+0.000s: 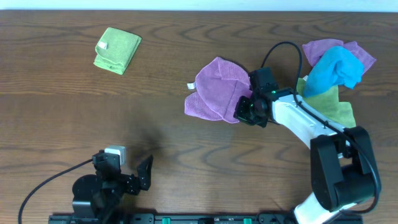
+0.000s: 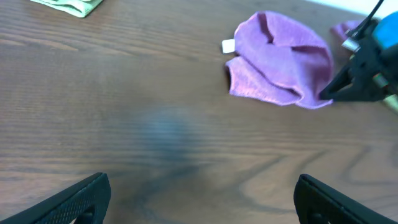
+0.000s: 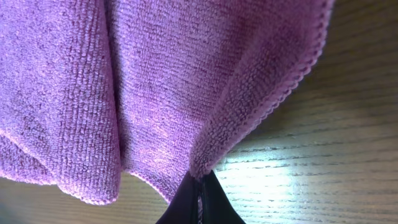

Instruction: Fold the cloth

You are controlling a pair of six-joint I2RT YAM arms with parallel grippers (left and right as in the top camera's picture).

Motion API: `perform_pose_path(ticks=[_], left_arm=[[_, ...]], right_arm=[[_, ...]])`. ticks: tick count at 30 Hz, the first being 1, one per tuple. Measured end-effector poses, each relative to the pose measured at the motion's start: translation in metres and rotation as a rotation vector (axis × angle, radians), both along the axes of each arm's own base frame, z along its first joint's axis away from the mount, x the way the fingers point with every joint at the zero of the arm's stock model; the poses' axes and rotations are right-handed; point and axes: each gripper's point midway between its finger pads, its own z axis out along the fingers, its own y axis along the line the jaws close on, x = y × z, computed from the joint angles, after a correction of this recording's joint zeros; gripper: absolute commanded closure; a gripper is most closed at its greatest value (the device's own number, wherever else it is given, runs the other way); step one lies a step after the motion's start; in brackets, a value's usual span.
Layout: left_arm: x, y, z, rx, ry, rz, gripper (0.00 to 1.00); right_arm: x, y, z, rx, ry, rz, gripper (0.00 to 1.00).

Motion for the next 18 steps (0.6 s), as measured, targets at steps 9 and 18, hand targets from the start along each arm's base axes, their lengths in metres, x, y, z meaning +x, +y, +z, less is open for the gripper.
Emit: perform_pose_path(ticks=[9,18], left_arm=[[0.01,-0.004,0.055,-0.087,0.078,0.032,0.05],[0.048,-0.037,0.07,-0.21,0.263,-0.105,0.05]], right_arm=[[-0.018,0.008,0.025,0.061,0.009,0.064,0.99],[-0.026,0.001,0.139,0.111,-0.291,0.081,0.99]])
